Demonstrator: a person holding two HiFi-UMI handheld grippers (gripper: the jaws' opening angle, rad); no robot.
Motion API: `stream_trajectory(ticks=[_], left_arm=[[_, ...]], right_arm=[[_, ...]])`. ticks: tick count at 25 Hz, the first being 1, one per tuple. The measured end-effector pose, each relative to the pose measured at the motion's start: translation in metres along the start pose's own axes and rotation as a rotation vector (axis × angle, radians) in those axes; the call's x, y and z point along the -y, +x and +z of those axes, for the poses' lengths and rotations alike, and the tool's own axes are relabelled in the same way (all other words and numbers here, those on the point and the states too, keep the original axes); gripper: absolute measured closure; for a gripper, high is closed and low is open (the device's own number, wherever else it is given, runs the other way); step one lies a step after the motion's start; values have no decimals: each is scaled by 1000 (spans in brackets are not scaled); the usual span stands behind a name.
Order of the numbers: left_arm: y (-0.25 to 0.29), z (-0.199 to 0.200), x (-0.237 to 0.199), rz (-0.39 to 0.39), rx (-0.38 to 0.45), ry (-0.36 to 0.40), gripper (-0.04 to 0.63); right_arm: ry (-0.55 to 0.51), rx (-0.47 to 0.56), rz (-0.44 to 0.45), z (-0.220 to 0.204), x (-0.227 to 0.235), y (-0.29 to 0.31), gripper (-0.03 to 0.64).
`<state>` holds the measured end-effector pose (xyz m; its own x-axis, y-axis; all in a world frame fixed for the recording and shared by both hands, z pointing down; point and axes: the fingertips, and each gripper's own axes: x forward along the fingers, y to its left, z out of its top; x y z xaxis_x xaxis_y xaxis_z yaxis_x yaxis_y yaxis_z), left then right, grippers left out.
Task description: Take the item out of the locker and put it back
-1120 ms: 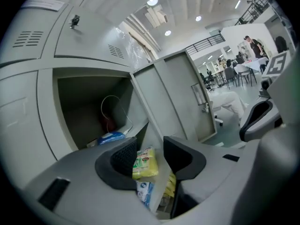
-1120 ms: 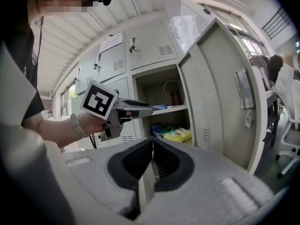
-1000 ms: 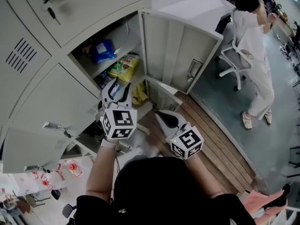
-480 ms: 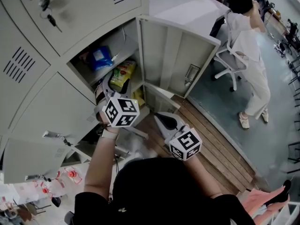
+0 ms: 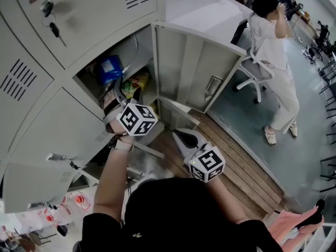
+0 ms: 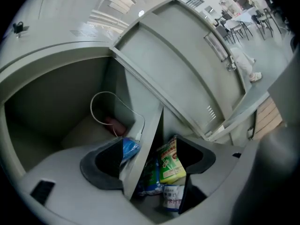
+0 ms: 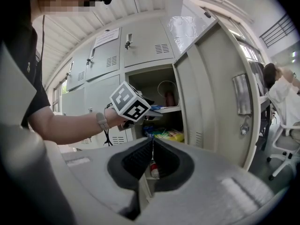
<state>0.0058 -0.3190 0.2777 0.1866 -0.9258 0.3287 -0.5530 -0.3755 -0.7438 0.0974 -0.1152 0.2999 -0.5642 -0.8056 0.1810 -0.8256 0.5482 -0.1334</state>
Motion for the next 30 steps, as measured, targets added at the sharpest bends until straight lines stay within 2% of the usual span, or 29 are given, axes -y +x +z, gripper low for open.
stream_trajectory(ticks=[5, 10, 14, 16, 21, 30], left_arm=[[14, -2, -8, 39, -33, 94, 239], [27, -11, -11, 66, -114, 165, 235], [39, -37, -16, 112, -273, 209, 235], [41, -43, -20, 143, -313, 228, 235], [42, -50, -15, 138, -335, 263, 236], [36, -47, -7, 128, -293, 267, 261]], right_arm=[[-1, 1, -11, 0, 2, 0, 617], [1, 0, -19, 1, 4, 1, 617], [3, -2, -25, 0, 4, 0, 617], [6, -4, -28, -1, 5, 0, 617], [10, -8, -30, -3, 4, -1, 617], [15, -9, -26, -6, 2, -4, 617]])
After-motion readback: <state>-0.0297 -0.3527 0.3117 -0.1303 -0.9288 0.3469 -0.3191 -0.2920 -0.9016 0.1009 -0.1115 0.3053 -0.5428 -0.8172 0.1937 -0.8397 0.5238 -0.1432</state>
